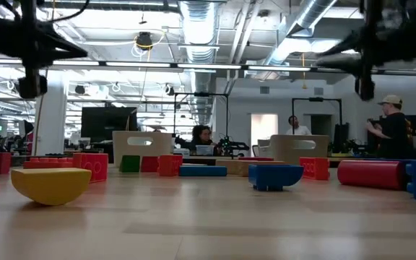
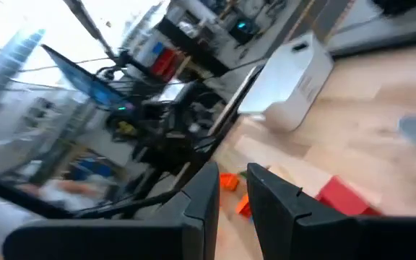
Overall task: Sort blocks by size
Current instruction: Put the orange rectangle game piece into the white bin
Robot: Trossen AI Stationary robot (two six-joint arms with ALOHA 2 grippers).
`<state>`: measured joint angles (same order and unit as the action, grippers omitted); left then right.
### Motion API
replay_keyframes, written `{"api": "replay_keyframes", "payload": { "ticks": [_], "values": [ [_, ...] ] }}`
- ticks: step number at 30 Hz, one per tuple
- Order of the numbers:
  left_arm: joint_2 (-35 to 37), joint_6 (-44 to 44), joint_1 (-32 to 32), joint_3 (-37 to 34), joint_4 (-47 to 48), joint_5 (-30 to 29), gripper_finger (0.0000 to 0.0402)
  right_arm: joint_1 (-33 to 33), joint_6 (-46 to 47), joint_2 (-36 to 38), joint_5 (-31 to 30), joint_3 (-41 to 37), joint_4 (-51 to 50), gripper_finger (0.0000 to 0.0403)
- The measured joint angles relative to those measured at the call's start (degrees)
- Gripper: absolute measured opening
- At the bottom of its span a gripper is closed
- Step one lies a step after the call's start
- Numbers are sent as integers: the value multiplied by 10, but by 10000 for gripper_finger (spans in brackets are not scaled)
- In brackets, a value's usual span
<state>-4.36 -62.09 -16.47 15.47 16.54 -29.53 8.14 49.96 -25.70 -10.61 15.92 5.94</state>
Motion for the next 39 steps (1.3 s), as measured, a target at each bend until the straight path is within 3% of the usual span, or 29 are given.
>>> {"api": "replay_keyframes", "payload": {
  "ticks": [4,9,14,20,24,28,34,39],
  "values": [
    [-61,41,0,80,106,29,2,-16,-58,-84,-54,94,-70,101],
    [-162,55,0,157,191,72,2,1,-89,-178,-55,182,-153,102],
    [-279,52,0,210,238,99,27,37,-157,-248,33,233,-196,117],
    [-416,70,0,260,251,128,107,79,-284,-314,173,297,-249,166],
    [-494,58,0,286,302,171,152,82,-380,-346,179,337,-307,208],
    [-562,49,7,299,291,184,171,80,-418,-362,180,359,-312,237],
    [-670,111,69,316,285,187,174,77,-448,-374,181,364,-292,244],
    [-711,170,131,318,257,193,174,77,-458,-373,181,364,-305,244]
  ]
}}
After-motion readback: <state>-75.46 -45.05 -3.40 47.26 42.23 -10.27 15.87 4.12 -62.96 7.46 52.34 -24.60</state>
